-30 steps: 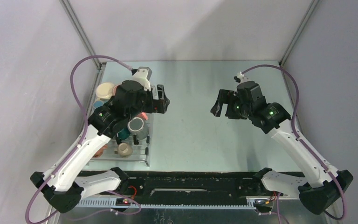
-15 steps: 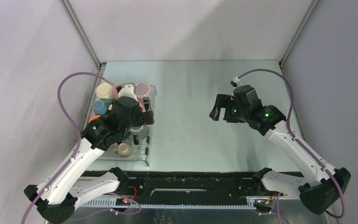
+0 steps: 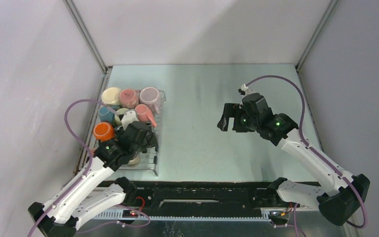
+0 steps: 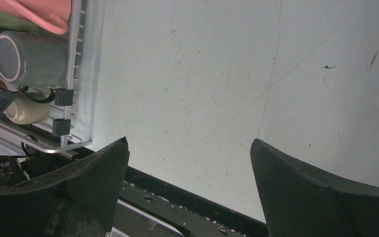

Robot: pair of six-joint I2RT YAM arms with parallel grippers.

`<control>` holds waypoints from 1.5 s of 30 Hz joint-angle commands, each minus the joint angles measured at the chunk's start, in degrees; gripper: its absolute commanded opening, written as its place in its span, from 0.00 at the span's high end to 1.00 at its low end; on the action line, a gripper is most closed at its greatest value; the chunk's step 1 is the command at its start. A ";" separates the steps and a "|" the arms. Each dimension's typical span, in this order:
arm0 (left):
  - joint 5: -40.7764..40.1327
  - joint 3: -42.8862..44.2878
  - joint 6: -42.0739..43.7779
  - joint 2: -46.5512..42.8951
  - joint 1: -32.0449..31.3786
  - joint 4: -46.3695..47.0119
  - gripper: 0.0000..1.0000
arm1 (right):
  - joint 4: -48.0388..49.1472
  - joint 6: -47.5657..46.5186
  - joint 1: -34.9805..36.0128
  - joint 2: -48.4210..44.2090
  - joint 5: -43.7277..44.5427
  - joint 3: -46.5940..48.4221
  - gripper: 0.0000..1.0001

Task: Unload the cups from the dish rack
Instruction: Unload the cup from the dish rack.

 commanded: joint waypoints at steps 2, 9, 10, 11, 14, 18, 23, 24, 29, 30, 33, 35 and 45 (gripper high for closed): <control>-3.06 -5.63 -6.24 -1.59 1.40 3.61 0.03 | 2.49 -0.24 0.68 -0.57 0.39 -1.33 0.00; -3.19 -9.45 -6.93 -0.39 2.66 8.49 0.10 | 3.12 -0.05 0.86 -0.96 0.51 -2.52 0.00; -3.11 -9.68 -6.94 0.05 2.73 9.09 0.12 | 3.13 -0.03 0.86 -1.01 0.54 -2.66 0.00; -3.01 -10.03 -6.94 0.46 2.75 9.56 0.15 | 3.13 0.09 0.86 -1.05 0.67 -2.79 0.00; -2.89 -10.90 -6.86 1.38 2.76 10.77 0.23 | 3.33 0.23 0.94 -1.40 0.81 -3.41 0.00; -2.07 -11.34 -6.43 1.97 2.76 11.66 0.35 | 3.45 0.66 1.03 -1.71 1.06 -4.11 0.00; -0.67 -11.42 -5.58 2.07 2.76 12.02 0.46 | 3.74 0.91 1.21 -1.68 1.26 -4.52 0.00; -0.23 -11.49 -5.46 2.15 2.74 12.22 0.47 | 3.84 0.94 1.30 -1.72 1.29 -4.58 0.00; 1.39 -11.74 -4.63 3.01 2.19 12.55 0.51 | 4.19 1.34 1.77 -1.24 1.51 -4.71 0.00; 1.38 -11.78 -4.53 3.21 2.15 12.52 0.52 | 4.22 1.38 1.86 -1.16 1.54 -4.72 0.00; 1.56 -11.96 -4.27 4.14 2.07 12.55 0.50 | 4.42 1.51 2.21 -0.97 1.90 -4.85 0.00; 1.43 -11.96 -4.05 5.34 2.07 12.26 0.48 | 4.70 1.64 2.33 -0.93 1.95 -5.12 0.00; -1.18 -13.57 -4.52 8.23 2.06 13.19 0.48 | 5.35 2.07 2.81 -0.97 2.15 -6.01 0.00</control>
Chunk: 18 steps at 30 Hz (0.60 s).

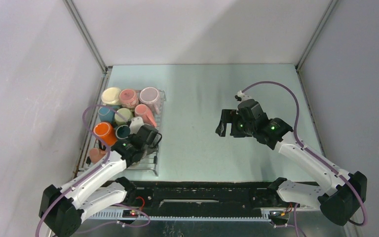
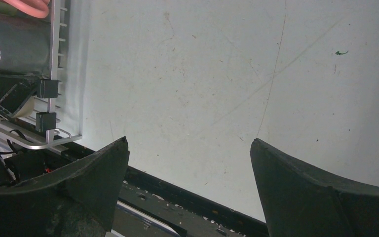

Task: Unload the cups from the dish rack
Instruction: Unload the cup from the dish rack.

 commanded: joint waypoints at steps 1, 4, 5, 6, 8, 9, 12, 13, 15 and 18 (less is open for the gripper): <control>-2.67 -1.23 0.39 0.63 -0.20 1.71 0.48 | 2.08 0.62 0.45 -0.62 1.20 -0.51 0.00; -3.35 -1.56 0.44 1.36 -0.21 1.98 0.51 | 2.29 0.58 0.55 -0.59 1.13 -0.82 0.00; -3.61 -1.68 0.48 1.56 -0.22 2.09 0.51 | 2.42 0.68 0.65 -0.54 1.17 -0.87 0.00; -3.85 -1.69 0.56 1.80 -0.20 2.15 0.53 | 2.45 0.73 0.69 -0.53 1.19 -0.95 0.00; -4.60 -1.78 0.90 1.96 -0.15 2.50 0.55 | 2.57 0.81 0.79 -0.53 1.23 -1.02 0.00; -4.90 -1.78 1.14 1.97 -0.19 2.62 0.57 | 2.68 0.81 0.88 -0.53 1.25 -1.08 0.00; -6.00 -1.40 2.04 2.08 -0.19 2.60 0.63 | 2.77 0.86 1.19 -0.47 1.19 -1.36 0.00; -6.24 -1.23 2.28 2.07 -0.21 2.57 0.66 | 2.79 0.86 1.28 -0.45 1.31 -1.40 0.00; -6.25 -0.93 2.56 2.06 -0.21 2.44 0.71 | 2.81 0.87 1.54 -0.45 1.46 -1.41 0.00; -5.90 -0.42 2.98 1.66 -0.17 1.77 0.81 | 2.59 0.99 1.92 -0.49 1.84 -1.41 0.00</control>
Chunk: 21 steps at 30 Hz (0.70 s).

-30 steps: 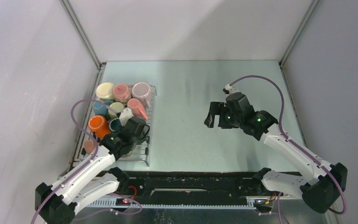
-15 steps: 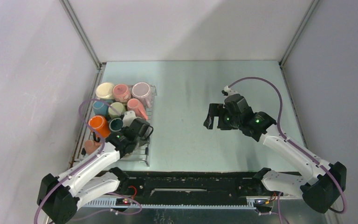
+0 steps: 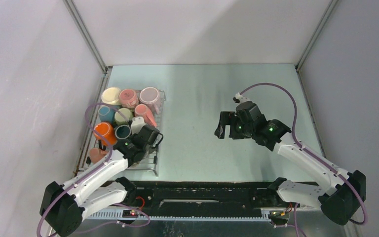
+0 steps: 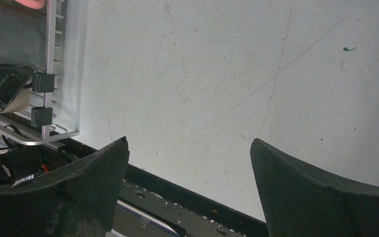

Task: Unload the cups from the dish rack
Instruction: Unload the cup from the dish rack.

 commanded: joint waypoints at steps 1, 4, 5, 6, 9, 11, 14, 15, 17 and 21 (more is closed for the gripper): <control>-2.56 0.81 1.00 -0.59 -0.21 0.20 0.83 | 1.73 0.88 0.85 -0.58 1.83 0.02 0.00; -2.26 1.51 1.64 -1.46 -0.19 -0.55 0.89 | 1.87 0.96 1.08 -0.44 2.01 -0.04 0.00; -2.16 1.88 1.92 -1.66 -0.22 -0.81 0.91 | 1.97 1.04 1.21 -0.44 2.01 -0.04 0.00; -2.12 2.22 2.18 -1.87 -0.22 -1.23 0.93 | 1.96 1.03 1.35 -0.39 2.04 -0.04 0.00; -0.95 3.38 3.94 -2.39 -0.21 -1.71 0.98 | 2.10 1.24 1.73 -0.27 2.19 -0.04 0.00; -0.22 4.51 5.35 -2.79 -0.22 -2.37 1.00 | 2.26 1.22 1.84 -0.25 2.28 -0.04 0.00; 0.55 6.47 7.13 -3.48 -0.19 -3.66 1.00 | 2.53 1.13 1.93 -0.18 2.28 -0.07 0.00; 0.69 7.15 7.56 -3.75 -0.21 -4.09 1.00 | 2.69 1.18 1.93 -0.18 2.22 -0.05 0.00; 0.70 8.48 8.13 -4.13 -0.22 -4.98 1.00 | 3.05 1.35 1.93 -0.31 2.15 -0.04 0.00; 1.43 11.17 9.34 -4.36 -0.22 -6.28 1.00 | 4.20 1.60 1.93 0.05 1.26 -0.04 0.00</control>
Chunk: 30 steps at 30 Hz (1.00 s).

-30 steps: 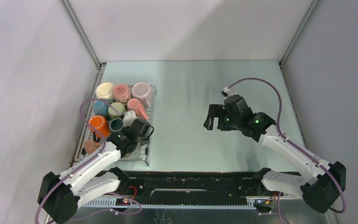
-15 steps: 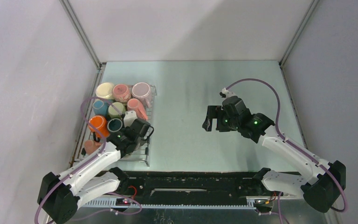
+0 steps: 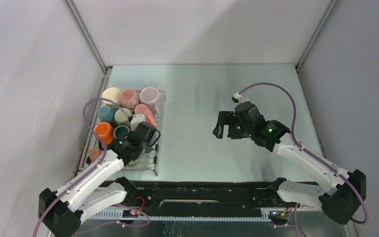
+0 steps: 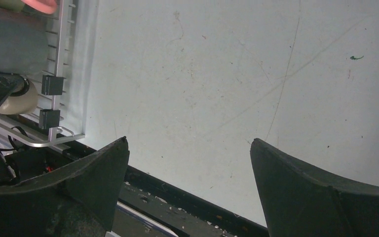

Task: Unload the cups from the dish rack
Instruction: Unload the cup from the dish rack.

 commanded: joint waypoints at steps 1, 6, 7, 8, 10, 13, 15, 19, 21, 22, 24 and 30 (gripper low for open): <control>-1.00 6.72 2.62 -1.87 -0.11 0.45 1.00 | 2.99 1.31 0.42 0.18 -0.09 -0.04 0.00; -0.70 10.22 3.35 -2.58 -0.09 -2.19 1.00 | 3.52 1.71 0.42 0.59 -0.71 0.59 0.00; -0.47 11.25 3.69 -2.73 -0.05 -2.65 1.00 | 3.70 1.86 0.38 0.59 -0.99 0.72 0.01; 0.00 12.36 4.02 -2.79 -0.10 -3.25 1.00 | 3.89 1.98 0.29 0.59 -1.29 0.86 0.00; 1.13 15.00 4.67 -2.80 -0.10 -4.18 1.00 | 4.68 2.41 -0.15 0.51 -2.19 0.96 0.00; 4.50 19.01 5.67 -2.33 -0.09 -4.63 1.00 | 6.07 3.47 -1.18 0.14 -5.03 0.95 0.00; 7.04 21.42 6.04 -1.92 -0.08 -4.27 1.00 | 7.38 4.29 -1.99 -0.50 -7.20 0.95 0.00; 12.63 25.36 6.53 -0.47 -0.11 -2.03 1.00 | 11.13 6.24 -3.35 -1.92 -11.07 0.89 0.00; 15.82 26.91 6.37 0.62 -0.11 -0.15 1.00 | 13.24 7.40 -3.88 -2.71 -12.87 0.92 0.00; 17.65 27.54 6.12 1.08 -0.11 0.97 1.00 | 14.36 8.18 -4.15 -3.09 -13.84 0.92 0.00; 21.19 28.63 5.05 2.43 -0.07 4.29 1.00 | 17.37 9.63 -4.66 -3.97 -15.63 0.92 0.00; 32.27 29.82 0.27 5.33 -0.74 15.09 1.00 | 28.28 15.60 -7.11 -5.51 -22.68 0.51 0.00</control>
